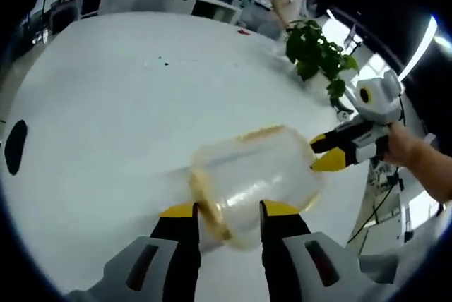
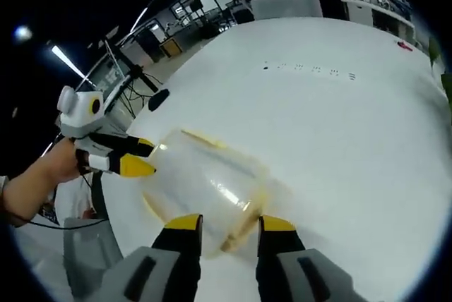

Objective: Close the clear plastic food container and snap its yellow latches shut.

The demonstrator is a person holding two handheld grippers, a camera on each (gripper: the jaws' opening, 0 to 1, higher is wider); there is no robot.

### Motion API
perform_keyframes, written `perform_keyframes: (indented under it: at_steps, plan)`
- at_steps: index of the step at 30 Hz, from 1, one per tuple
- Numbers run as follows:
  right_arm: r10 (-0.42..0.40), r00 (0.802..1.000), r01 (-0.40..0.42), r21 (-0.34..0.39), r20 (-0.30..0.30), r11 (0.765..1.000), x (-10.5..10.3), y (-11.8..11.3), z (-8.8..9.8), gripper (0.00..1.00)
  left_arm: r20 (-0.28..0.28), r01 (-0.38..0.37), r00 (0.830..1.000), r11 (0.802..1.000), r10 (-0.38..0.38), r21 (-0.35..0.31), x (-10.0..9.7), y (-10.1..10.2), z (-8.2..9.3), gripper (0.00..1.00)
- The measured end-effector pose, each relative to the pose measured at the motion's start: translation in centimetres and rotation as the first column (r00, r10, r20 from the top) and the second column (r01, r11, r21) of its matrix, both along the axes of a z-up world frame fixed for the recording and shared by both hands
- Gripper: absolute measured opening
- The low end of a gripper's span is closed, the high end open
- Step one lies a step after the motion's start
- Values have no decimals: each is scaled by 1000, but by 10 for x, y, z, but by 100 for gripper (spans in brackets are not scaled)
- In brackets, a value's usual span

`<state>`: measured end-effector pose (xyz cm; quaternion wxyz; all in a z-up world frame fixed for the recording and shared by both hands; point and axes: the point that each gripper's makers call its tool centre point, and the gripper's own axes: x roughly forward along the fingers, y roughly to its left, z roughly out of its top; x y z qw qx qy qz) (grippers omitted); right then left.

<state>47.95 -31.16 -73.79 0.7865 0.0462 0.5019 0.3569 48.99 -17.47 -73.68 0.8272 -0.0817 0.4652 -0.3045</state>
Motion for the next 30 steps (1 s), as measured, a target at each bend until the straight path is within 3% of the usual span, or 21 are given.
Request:
perform_keyframes:
  at_steps: [4,5,6,24,30]
  plan:
    - [-14,1000,14,19,-15,1000,1,3,1,23,3,-21,1000,1000,21,-13,-1,-1,0,26]
    - [8,998,-8,5,-65,1000,-7,5,0,23,-62,-45,997,998,47,42,-12,7,-12,26]
    - [-19,1000,19,5,-14,1000,3,7,0,23,-17,-15,1000,1000,15,17,-6,-1,-14,26]
    - [-36,999,36,9,-13,999,-2,1,0,25,-18,-5,1000,1000,6,12,3,-5,-6,28]
    - [-16,1000,16,-31,-14,999,0,1,1,26,-9,11,1000,1000,-11,14,5,-5,-4,29]
